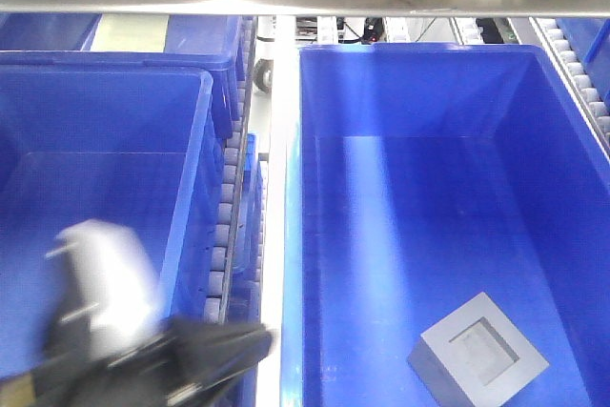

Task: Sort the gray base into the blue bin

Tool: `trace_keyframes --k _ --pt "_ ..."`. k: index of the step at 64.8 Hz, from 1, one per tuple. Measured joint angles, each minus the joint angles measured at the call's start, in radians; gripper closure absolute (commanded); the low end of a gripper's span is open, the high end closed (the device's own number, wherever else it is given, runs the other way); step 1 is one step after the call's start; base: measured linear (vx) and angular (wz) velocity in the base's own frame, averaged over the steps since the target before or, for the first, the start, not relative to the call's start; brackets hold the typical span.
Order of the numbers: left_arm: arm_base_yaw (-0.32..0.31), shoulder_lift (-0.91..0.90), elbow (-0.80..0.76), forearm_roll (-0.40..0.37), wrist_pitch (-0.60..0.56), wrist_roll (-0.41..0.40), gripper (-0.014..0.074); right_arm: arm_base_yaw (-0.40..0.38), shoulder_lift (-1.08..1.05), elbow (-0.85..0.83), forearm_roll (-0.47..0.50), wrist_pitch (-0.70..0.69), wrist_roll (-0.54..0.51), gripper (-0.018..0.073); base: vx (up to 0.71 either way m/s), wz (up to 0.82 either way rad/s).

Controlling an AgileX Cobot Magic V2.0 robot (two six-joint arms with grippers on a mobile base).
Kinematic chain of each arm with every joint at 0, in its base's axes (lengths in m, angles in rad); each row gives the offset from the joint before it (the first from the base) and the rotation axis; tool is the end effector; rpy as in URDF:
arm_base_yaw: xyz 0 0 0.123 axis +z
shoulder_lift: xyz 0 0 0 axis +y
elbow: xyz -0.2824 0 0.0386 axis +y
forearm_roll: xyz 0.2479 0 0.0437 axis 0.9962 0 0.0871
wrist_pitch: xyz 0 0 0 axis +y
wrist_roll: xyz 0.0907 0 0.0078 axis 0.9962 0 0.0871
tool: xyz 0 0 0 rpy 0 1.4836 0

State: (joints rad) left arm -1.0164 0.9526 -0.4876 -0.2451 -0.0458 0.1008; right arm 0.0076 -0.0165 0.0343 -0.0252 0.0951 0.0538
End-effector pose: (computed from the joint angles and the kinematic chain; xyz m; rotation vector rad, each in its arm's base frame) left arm 0.1035 -0.1652 0.2735 0.8298 1.7987 -0.7639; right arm 0.0566 0.0002 0.1938 0.0187 1.5964 0.0263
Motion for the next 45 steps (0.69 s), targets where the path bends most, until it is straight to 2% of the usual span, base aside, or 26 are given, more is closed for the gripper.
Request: trace_keyframes --k 15,27,45 --pt "0.0 -0.249 0.157 0.001 0.026 0.014 0.0602 0.0 0.0 0.0 0.0 0.0 0.0 0.0564 0.0 0.0" --pt "0.0 -0.409 0.213 0.001 0.057 0.017 0.0602 0.0 0.0 0.0 0.0 0.0 0.0 0.0564 0.0 0.0" --pt "0.0 -0.469 0.222 0.002 0.074 0.017 0.0602 0.0 0.0 0.0 0.0 0.0 0.0 0.0564 0.0 0.0"
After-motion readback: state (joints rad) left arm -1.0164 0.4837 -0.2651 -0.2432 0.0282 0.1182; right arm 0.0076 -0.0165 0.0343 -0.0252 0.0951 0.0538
